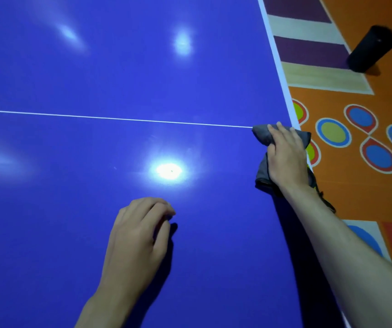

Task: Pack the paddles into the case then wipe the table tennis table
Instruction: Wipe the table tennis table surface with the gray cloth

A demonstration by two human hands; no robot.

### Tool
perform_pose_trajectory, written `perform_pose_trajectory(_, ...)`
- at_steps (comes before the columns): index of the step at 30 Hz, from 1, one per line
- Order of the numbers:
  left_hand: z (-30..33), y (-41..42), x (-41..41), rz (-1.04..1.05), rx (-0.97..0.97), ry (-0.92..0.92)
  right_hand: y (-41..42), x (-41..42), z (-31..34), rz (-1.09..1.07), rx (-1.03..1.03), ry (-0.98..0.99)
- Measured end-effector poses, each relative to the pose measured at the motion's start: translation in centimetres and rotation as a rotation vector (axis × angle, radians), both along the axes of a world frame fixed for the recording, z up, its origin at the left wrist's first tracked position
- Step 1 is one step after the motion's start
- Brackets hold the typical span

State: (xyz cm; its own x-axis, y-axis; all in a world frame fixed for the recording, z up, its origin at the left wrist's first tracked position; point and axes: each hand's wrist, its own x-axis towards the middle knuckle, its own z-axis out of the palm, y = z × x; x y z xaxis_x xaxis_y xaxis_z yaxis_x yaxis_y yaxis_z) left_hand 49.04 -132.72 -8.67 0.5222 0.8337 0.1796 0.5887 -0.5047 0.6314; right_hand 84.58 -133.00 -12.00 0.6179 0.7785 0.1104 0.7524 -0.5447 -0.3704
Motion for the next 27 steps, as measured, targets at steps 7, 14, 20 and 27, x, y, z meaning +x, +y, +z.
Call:
perform_pose_trajectory(7,0.6,3.3,-5.3,0.072,-0.005,-0.051,5.3,-9.1,-0.1,0.082,0.006,-0.002)
perform_pose_trajectory(14,0.8,6.0,-14.0,0.166,-0.027,-0.109,11.5,-21.2,0.0,0.142,-0.016,-0.007)
perform_pose_trajectory(20,1.1,9.1,-23.2,0.222,-0.040,-0.094,16.9,-31.3,0.3,0.173,-0.035,-0.001)
perform_pose_trajectory(27,1.7,13.6,-33.9,0.280,-0.016,-0.047,23.9,-43.3,0.4,0.203,-0.045,0.009)
